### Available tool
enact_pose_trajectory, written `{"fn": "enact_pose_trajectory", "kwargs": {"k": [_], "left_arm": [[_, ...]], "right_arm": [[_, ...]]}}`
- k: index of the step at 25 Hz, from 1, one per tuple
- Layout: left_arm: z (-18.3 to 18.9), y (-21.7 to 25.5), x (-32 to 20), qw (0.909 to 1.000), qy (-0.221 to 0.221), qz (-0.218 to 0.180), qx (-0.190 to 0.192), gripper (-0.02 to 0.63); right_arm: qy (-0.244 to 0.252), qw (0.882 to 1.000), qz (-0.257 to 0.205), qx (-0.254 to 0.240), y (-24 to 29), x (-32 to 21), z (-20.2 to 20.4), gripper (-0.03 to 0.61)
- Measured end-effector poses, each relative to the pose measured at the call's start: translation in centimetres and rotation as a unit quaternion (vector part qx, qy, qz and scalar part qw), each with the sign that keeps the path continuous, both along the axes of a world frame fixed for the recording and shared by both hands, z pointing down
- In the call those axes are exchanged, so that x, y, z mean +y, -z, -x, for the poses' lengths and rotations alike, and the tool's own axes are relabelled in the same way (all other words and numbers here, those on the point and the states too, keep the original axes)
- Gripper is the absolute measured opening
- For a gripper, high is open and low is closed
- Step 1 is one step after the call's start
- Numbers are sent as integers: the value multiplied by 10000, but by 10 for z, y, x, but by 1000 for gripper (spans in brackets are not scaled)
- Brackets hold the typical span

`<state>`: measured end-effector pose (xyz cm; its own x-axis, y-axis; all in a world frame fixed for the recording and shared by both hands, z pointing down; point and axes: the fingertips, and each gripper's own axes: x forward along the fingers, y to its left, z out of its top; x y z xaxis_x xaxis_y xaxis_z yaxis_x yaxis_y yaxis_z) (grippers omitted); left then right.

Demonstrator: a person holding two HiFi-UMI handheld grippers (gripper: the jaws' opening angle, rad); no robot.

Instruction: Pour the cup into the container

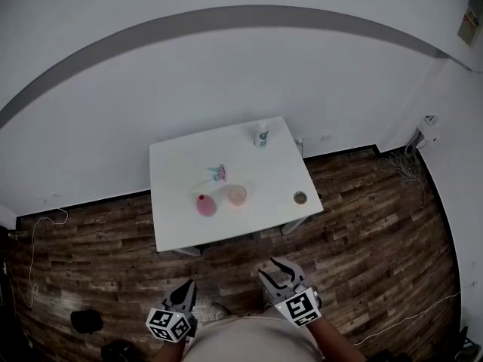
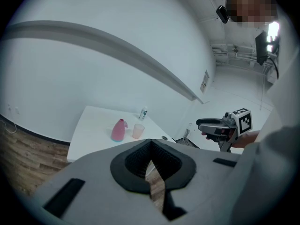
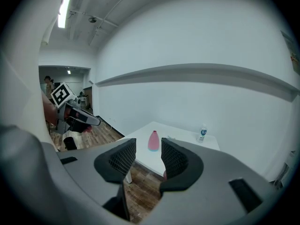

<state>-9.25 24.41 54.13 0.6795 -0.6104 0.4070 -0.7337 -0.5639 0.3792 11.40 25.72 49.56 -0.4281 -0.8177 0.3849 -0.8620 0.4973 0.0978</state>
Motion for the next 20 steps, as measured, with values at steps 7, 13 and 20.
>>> {"fn": "enact_pose_trajectory", "kwargs": {"k": [7, 13, 20], "left_arm": [[16, -7, -1, 10000, 28, 45, -45, 11], [23, -11, -5, 9999, 88, 123, 8, 11], [16, -8, -7, 9997, 137, 154, 135, 11]], "right_arm": [[109, 9999, 51, -6, -7, -2, 20, 169], [172, 9998, 133, 4, -13, -5, 27, 169], [217, 9991, 269, 245, -24, -4, 23, 132]]}}
